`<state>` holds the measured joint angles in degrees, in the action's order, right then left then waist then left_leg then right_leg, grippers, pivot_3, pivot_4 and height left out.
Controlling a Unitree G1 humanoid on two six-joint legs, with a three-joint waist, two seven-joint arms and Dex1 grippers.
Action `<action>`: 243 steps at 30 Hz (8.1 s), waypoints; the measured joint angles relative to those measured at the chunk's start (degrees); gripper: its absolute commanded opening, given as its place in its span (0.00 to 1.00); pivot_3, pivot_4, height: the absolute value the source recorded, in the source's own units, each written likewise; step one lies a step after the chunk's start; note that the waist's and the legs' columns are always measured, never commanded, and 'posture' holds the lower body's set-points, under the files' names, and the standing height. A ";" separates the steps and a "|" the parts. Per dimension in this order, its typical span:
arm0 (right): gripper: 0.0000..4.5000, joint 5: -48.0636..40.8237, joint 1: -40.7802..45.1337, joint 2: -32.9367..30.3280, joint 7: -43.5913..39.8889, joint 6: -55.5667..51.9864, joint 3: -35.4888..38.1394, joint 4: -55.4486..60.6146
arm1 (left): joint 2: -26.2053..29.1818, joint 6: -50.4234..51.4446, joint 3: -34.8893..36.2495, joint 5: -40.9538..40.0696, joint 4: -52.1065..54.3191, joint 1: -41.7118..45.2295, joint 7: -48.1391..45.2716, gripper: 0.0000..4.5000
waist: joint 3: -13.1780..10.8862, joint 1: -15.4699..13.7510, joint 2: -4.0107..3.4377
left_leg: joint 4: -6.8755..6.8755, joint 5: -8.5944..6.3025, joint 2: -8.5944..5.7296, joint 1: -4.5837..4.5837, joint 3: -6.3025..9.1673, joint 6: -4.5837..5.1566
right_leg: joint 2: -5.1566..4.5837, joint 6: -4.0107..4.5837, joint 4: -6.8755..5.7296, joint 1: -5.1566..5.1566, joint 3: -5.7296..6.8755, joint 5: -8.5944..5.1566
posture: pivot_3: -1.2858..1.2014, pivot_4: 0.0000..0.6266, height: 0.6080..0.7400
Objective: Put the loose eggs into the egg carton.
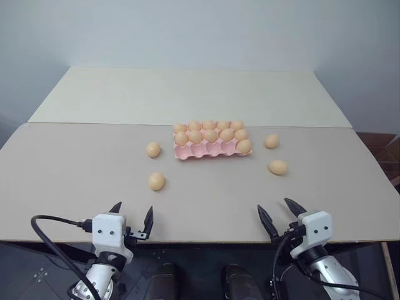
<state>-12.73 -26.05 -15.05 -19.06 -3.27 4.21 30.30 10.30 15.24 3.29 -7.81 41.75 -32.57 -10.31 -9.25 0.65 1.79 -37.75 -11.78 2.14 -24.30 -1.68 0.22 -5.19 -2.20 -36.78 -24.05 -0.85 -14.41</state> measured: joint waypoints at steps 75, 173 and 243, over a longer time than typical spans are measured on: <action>0.56 14.33 54.13 -27.90 -21.91 -19.57 -12.74 -41.44 | 27.56 8.93 -9.83 -8.19 -4.43 29.96 -29.62 1.00 | 0.02 0.05 -0.04 | -0.08 0.04 -0.13 0.38 -0.15 0.06 | 0.10 -0.11 0.00 0.64 -0.03 0.57 | 0.52 0.24 1.00; 0.99 5.66 63.01 2.46 21.23 -53.24 5.72 -20.46 | 19.26 9.75 -16.62 -5.11 -13.24 41.90 -29.74 1.00 | -0.02 0.12 -0.14 | -0.03 0.07 -0.06 -0.10 -0.23 0.07 | 0.24 -0.04 -0.16 -0.05 -0.19 0.70 | 0.52 0.24 1.00; 0.51 10.38 67.00 13.05 13.74 -41.04 -16.12 -35.65 | 21.02 16.33 -5.31 -3.57 -4.46 30.00 -19.43 1.00 | -0.12 0.56 -0.31 | -0.02 0.10 0.62 -0.06 -0.30 0.06 | 0.84 0.31 -0.21 -0.20 -0.19 0.89 | 0.52 0.24 1.00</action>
<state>-2.35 40.95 -2.00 -5.31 -44.31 -11.90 -5.35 31.32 31.57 -2.02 -11.38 37.30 -2.57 -29.75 -9.37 1.21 1.48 -37.77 -11.68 2.76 -24.36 -1.98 0.28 -4.35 -1.90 -36.99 -24.25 -1.05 -13.52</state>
